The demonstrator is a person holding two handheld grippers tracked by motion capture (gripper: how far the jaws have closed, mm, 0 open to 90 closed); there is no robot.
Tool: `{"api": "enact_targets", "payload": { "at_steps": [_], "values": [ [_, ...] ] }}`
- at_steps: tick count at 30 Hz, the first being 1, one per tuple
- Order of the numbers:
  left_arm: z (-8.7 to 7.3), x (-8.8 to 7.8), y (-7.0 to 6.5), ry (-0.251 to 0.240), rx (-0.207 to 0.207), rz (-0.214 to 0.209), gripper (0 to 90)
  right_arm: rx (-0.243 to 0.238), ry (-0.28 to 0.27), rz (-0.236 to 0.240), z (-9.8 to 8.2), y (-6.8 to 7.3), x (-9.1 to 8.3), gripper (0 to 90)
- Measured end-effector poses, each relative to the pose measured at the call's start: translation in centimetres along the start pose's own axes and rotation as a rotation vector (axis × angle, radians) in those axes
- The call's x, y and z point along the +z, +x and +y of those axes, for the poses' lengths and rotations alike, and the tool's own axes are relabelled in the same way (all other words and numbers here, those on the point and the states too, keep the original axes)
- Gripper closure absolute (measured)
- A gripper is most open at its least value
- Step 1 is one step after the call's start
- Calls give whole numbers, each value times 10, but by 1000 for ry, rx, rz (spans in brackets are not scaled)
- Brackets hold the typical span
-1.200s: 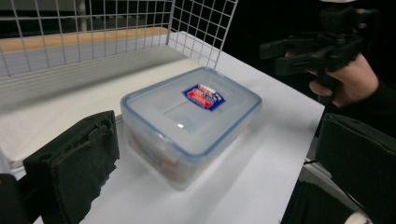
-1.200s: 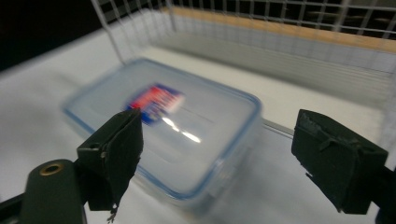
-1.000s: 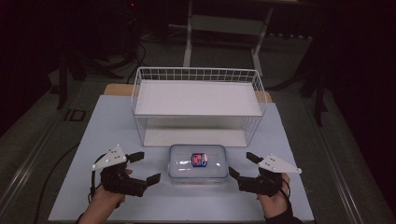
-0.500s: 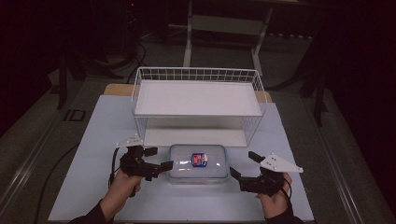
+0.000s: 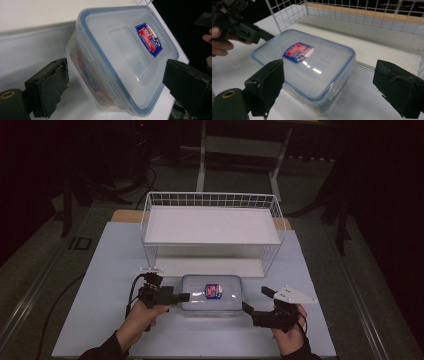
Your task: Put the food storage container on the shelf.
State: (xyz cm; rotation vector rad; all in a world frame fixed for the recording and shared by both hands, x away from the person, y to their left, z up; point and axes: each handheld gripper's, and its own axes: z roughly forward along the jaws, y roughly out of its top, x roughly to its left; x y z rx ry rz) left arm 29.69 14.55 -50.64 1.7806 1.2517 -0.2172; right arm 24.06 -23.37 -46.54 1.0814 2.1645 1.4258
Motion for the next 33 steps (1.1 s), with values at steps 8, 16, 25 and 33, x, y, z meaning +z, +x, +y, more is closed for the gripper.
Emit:
{"api": "enact_targets", "payload": {
  "at_steps": [8,16,25,33],
  "values": [
    [-1,5,20,8,-160,-82,268,4,23,1,-1,1,4,98],
    [-3,10,30,56,-219,-198,424,-19,52,6,-1,3,6,100],
    [-3,8,28,60,-166,-191,448,26,89,18,-5,-7,7,143],
    [-5,0,24,54,-146,-217,518,71,119,47,-8,-13,15,176]
  ]
}}
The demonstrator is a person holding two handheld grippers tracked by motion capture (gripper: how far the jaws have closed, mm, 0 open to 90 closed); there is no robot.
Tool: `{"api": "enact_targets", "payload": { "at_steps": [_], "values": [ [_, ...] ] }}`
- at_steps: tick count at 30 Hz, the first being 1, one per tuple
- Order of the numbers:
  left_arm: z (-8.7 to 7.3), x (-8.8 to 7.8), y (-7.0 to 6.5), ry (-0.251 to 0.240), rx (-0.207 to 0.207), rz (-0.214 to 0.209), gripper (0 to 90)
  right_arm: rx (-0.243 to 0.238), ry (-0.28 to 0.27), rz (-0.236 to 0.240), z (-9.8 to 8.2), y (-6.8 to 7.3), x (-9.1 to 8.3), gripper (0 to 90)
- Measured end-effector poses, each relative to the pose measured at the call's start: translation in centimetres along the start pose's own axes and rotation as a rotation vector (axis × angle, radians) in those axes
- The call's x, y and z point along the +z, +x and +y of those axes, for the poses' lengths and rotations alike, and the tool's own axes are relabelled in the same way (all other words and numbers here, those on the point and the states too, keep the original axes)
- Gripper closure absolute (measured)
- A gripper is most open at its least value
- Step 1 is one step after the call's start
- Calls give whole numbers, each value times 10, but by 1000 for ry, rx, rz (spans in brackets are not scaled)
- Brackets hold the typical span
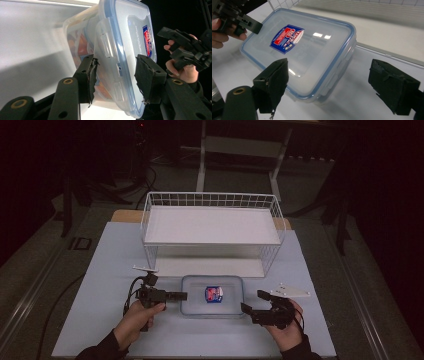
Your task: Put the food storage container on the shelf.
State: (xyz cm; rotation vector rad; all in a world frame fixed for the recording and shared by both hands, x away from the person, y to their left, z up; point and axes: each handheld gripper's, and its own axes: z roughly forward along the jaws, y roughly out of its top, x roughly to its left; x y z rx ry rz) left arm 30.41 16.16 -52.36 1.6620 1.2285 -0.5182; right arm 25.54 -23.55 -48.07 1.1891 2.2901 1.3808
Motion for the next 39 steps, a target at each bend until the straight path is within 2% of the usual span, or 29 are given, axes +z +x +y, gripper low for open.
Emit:
{"api": "enact_targets", "payload": {
  "at_steps": [4,6,8,12,13,14,15,25,29,33,36,39],
  "values": [
    [-3,-3,-4,3,40,-2,540,5,9,7,1,0,2,216],
    [-5,-5,-6,7,69,0,545,19,13,26,1,-1,4,228],
    [-6,-6,-8,10,95,-2,556,43,23,45,0,-4,7,258],
    [-9,-8,-11,13,131,-5,563,45,43,53,-2,-6,9,319],
    [-10,-8,-12,13,141,-2,564,56,56,75,-2,-7,10,368],
    [-10,-8,-12,16,144,-4,564,56,56,75,-2,-7,10,368],
    [-11,-8,-12,15,145,-6,566,60,60,94,-3,-8,10,418],
    [-14,-10,-11,18,171,-25,576,110,108,166,-5,-12,17,459],
    [-15,-10,-11,15,170,-26,577,116,109,170,-5,-13,17,484],
    [-16,-11,-12,12,178,-23,577,135,116,184,-4,-16,17,474],
    [-16,-11,-12,13,180,-24,577,140,124,184,-4,-17,19,423],
    [-17,-11,-12,14,187,-25,578,164,132,211,-5,-21,22,419]
  ]
}}
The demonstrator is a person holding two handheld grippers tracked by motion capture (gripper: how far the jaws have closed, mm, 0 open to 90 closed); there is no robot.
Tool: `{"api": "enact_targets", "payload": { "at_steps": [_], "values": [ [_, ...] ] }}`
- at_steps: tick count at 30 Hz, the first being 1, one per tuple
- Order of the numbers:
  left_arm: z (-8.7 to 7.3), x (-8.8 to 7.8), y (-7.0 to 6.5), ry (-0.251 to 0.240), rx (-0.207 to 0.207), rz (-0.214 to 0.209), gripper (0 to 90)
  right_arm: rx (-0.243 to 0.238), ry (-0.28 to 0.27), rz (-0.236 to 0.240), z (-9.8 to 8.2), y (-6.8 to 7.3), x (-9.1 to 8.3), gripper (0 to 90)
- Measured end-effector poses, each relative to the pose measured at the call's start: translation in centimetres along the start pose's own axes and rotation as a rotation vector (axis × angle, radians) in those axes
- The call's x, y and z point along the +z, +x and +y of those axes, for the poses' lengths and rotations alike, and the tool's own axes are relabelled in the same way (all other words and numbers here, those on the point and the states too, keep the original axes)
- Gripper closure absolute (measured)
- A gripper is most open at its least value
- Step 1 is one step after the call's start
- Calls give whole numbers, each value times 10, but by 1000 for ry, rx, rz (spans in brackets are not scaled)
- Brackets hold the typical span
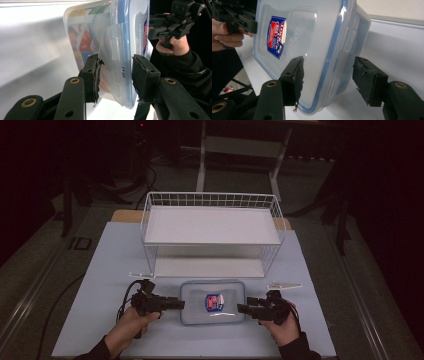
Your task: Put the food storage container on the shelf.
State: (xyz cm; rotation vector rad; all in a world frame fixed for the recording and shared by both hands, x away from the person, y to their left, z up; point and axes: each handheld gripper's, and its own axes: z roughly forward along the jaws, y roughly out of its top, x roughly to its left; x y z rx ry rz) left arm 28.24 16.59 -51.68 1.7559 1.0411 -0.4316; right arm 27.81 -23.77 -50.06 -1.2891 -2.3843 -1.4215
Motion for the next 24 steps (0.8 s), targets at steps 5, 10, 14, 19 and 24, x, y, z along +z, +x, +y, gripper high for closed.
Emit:
{"api": "enact_targets", "payload": {
  "at_steps": [5,10,14,19,24],
  "values": [
    [0,0,0,-1,4,-3,578,18,12,24,0,-3,0,432],
    [-1,0,-3,0,4,10,580,40,12,40,-2,-3,0,448],
    [-2,0,-10,-2,6,35,579,47,8,26,-4,1,-3,464],
    [-1,0,-17,-15,18,61,578,65,-5,21,-7,2,-5,475],
    [6,-2,-22,-27,43,78,577,83,-11,24,-5,2,-6,482]
  ]
}}
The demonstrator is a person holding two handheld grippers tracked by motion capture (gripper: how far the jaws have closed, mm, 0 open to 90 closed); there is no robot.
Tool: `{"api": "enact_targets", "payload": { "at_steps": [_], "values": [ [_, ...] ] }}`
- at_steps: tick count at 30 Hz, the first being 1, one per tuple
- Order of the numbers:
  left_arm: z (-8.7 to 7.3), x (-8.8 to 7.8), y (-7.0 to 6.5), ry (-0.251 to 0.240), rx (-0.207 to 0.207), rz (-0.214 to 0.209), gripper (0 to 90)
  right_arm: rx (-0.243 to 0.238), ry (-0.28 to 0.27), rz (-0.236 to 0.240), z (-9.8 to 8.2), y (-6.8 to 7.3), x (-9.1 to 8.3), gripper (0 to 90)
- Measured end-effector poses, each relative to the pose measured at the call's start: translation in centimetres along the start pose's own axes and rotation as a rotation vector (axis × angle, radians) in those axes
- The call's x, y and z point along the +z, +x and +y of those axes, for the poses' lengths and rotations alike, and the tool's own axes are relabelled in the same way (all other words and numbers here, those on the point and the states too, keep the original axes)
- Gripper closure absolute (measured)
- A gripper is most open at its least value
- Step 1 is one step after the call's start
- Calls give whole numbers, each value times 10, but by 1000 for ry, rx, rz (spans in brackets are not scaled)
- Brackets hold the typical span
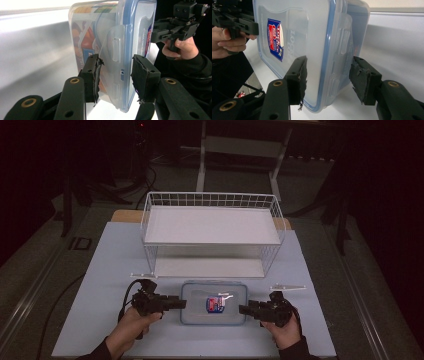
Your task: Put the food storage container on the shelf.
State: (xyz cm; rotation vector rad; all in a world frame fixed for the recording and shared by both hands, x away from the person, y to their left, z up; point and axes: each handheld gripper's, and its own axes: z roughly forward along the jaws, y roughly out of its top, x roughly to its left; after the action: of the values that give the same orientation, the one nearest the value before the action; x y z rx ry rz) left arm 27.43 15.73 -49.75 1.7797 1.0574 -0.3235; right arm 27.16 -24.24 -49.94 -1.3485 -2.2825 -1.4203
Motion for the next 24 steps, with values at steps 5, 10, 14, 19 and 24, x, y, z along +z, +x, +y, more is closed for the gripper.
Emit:
{"api": "enact_targets", "payload": {
  "at_steps": [5,10,14,19,24],
  "values": [
    [10,-3,-4,-35,18,7,575,-11,-22,-7,9,3,-4,482],
    [19,-5,-6,-58,30,16,574,-15,-46,-11,23,3,-7,482],
    [29,-5,-8,-88,33,23,573,-17,-66,-14,37,2,-10,482],
    [40,-3,-6,-123,33,32,573,-14,-86,-14,55,-3,-11,481],
    [49,0,3,-156,34,39,569,-15,-98,-22,69,-9,-7,482]
  ]
}}
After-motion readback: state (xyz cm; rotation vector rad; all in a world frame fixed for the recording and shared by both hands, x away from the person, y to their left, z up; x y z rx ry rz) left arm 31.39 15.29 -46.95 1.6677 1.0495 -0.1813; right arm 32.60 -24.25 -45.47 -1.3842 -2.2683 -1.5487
